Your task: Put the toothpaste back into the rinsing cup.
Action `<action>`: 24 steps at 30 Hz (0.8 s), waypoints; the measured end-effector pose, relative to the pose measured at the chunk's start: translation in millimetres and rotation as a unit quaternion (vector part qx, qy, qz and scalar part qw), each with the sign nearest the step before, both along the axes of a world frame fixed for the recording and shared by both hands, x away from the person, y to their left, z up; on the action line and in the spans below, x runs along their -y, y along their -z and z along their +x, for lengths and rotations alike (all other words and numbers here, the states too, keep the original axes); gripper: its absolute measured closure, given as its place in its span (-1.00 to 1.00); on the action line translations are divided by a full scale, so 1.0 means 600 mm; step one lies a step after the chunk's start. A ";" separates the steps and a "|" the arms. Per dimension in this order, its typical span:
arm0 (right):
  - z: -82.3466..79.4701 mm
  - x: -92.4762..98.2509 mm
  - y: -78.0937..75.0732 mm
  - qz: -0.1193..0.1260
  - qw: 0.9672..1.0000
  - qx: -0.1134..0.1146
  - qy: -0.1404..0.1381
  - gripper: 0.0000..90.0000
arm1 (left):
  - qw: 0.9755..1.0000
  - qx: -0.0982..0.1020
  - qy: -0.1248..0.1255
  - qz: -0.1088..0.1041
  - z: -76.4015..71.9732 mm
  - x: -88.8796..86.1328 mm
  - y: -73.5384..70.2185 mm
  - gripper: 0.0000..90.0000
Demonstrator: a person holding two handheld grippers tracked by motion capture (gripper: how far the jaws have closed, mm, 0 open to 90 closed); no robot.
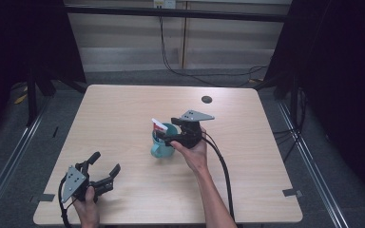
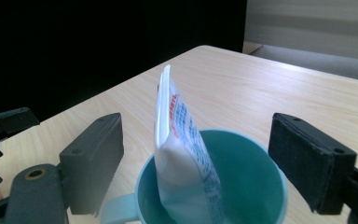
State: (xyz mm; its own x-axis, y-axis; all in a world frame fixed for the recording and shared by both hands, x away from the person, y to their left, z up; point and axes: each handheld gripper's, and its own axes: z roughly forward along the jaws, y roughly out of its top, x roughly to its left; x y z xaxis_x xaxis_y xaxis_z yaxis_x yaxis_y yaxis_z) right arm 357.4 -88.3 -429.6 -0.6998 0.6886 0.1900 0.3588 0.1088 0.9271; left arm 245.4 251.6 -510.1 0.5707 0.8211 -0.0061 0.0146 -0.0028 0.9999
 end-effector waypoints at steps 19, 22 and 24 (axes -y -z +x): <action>-0.024 0.043 -0.020 -0.014 0.999 0.008 0.035 -0.62 | 1.000 0.000 0.000 0.000 0.000 0.000 0.000 -0.66; -0.029 0.055 -0.016 -0.016 0.999 0.011 0.048 -0.60 | 1.000 0.000 0.000 0.000 0.000 0.000 0.000 -0.66; -0.032 0.064 -0.016 -0.010 0.998 0.015 0.055 -0.60 | 1.000 0.000 0.000 0.000 0.000 0.000 0.000 -0.66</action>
State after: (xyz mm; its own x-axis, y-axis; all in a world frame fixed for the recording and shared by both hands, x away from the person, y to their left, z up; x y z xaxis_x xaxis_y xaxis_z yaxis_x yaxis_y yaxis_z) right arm 338.2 -126.5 -420.1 -0.6253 0.7648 0.1555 0.3407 0.0882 0.9360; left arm 245.4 251.6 -510.1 0.5707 0.8212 -0.0065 0.0148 -0.0023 0.9999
